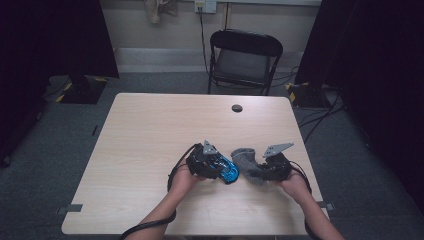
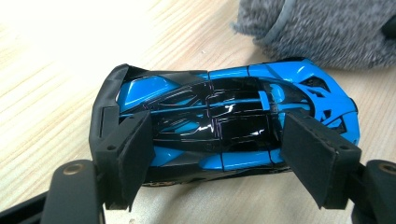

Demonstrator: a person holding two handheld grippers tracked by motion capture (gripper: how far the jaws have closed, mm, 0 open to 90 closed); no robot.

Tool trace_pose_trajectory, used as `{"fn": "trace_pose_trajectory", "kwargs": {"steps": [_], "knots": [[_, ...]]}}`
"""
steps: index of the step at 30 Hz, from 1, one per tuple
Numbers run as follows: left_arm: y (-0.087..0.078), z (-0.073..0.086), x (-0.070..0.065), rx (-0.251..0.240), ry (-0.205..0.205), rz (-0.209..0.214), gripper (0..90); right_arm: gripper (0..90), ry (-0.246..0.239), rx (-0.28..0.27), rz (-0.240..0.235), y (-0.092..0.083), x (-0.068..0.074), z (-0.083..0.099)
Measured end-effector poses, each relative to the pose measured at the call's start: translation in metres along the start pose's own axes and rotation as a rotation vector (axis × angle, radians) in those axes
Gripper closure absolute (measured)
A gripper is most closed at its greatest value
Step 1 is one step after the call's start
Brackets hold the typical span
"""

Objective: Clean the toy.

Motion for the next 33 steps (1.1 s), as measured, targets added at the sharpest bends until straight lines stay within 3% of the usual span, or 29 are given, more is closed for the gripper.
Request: {"fn": "trace_pose_trajectory", "kwargs": {"steps": [8, 21, 33], "knots": [[0.0, 0.0, 0.0, -0.005, -0.003, 0.006, 25.5, 72.5, 0.012, -0.054, 0.044, 0.0, -0.019, -0.026], [0.0, 0.001, 0.001, -0.028, -0.016, 0.015, 25.7, 72.5, 0.008, -0.051, 0.075, 0.043, -0.046, -0.067], [0.0, 0.002, 0.001, -0.035, -0.018, 0.018, 25.7, 72.5, 0.009, -0.014, 0.069, 0.09, -0.046, -0.085]]}}
Point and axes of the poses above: each handheld gripper's, and its own axes: y roughly forward along the jaws, z roughly out of its underside, x roughly to its left, the point moved 6 cm from there along y, roughly forward along the jaws, and after that the axes turned 15 degrees about -y, right-handed, at the moved point
